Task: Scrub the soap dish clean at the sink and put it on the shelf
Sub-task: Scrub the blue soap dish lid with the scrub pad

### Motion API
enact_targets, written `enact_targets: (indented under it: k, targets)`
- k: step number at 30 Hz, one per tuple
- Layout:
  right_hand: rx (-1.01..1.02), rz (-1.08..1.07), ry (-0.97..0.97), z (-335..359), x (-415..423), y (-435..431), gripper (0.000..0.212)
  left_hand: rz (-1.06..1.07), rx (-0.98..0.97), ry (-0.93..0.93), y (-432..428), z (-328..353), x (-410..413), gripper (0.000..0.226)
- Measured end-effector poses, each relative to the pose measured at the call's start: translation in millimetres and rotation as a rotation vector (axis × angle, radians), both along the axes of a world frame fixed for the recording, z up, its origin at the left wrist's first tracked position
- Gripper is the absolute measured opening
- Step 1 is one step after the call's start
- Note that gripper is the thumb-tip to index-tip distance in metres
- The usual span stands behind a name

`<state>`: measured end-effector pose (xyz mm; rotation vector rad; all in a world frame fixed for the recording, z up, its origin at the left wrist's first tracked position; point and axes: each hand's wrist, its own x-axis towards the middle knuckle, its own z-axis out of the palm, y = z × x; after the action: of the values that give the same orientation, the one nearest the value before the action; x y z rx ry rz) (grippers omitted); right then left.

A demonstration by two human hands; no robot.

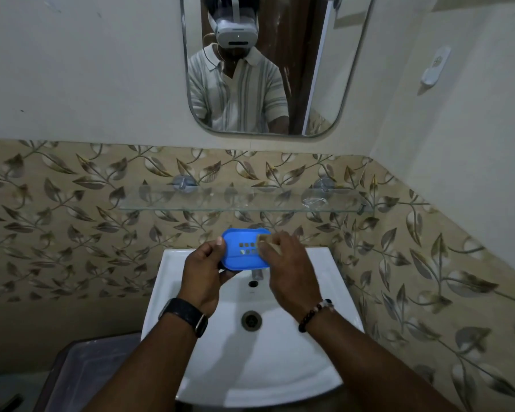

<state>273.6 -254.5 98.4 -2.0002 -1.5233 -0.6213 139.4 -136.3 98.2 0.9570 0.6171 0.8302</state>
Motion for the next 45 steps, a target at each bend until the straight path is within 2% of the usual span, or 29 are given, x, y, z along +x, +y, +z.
enact_targets:
  k: [3, 6, 8, 10, 12, 14, 17, 22, 25, 27, 30, 33, 35, 36, 39, 42, 44, 45]
  targets:
    - [-0.073, 0.149, -0.12, -4, -14, 8, 0.04, -0.034, 0.032, 0.047, -11, -5, 8, 0.027]
    - [-0.075, 0.052, -0.134, 7, 5, 7, 0.044, 0.016, 0.093, 0.032, -9, -5, 5, 0.025]
    - [-0.04, -0.06, -0.008, 13, 17, 4, 0.038, 0.068, 0.126, 0.004, -7, -1, 3, 0.021]
    - [-0.011, -0.047, 0.145, 13, 13, 3, 0.023, 0.139, 0.121, -0.026, -7, 3, 3, 0.019]
    - [0.043, -0.003, 0.395, 13, -4, 4, 0.01, 0.208, 0.093, -0.064, -7, 6, 6, 0.017]
    - [0.045, 0.088, 0.539, 11, -24, 3, 0.016, 0.238, 0.075, -0.086, -8, 5, 10, 0.016]
    - [-0.007, 0.243, 0.512, 15, -42, -3, 0.027, 0.245, 0.041, -0.119, -10, -1, 11, 0.017]
    - [-0.154, 0.401, 0.664, 25, -39, -2, 0.035, 0.194, 0.113, -0.119, -12, -10, 10, 0.018]
    - [-0.162, 0.483, 1.035, 30, -21, -4, 0.036, 0.157, 0.166, -0.124, -14, -11, 7, 0.022]
    - [0.02, 0.36, 1.271, 30, -14, -7, 0.026, 0.133, 0.223, -0.121, -10, -11, 2, 0.03]
    - [0.281, 0.127, 1.672, 25, -2, -8, 0.019, 0.096, 0.36, -0.077, -3, -11, -7, 0.026]
    - [0.276, 0.169, 1.989, 26, 6, -9, 0.034, 0.033, 0.719, 0.107, 3, -10, -18, 0.033]
    - [0.226, 0.176, 1.981, 29, 6, -8, 0.054, -0.001, 1.075, 0.258, 7, -9, -23, 0.035]
    - [0.22, 0.136, 1.932, 30, 6, -6, 0.055, -0.012, 1.242, 0.299, 8, -8, -25, 0.035]
    - [0.312, 0.038, 1.872, 29, 3, -4, 0.037, -0.077, 1.554, 0.339, 17, -1, -29, 0.04]
    - [0.377, 0.038, 1.912, 29, 3, -5, 0.027, -0.055, 1.671, 0.319, 24, 2, -30, 0.033]
    - [0.386, 0.031, 1.912, 31, 1, -5, 0.027, 0.03, 1.603, 0.326, 23, 0, -31, 0.033]
    - [0.393, 0.025, 1.907, 32, 0, -5, 0.027, 0.08, 1.507, 0.328, 22, -2, -30, 0.035]
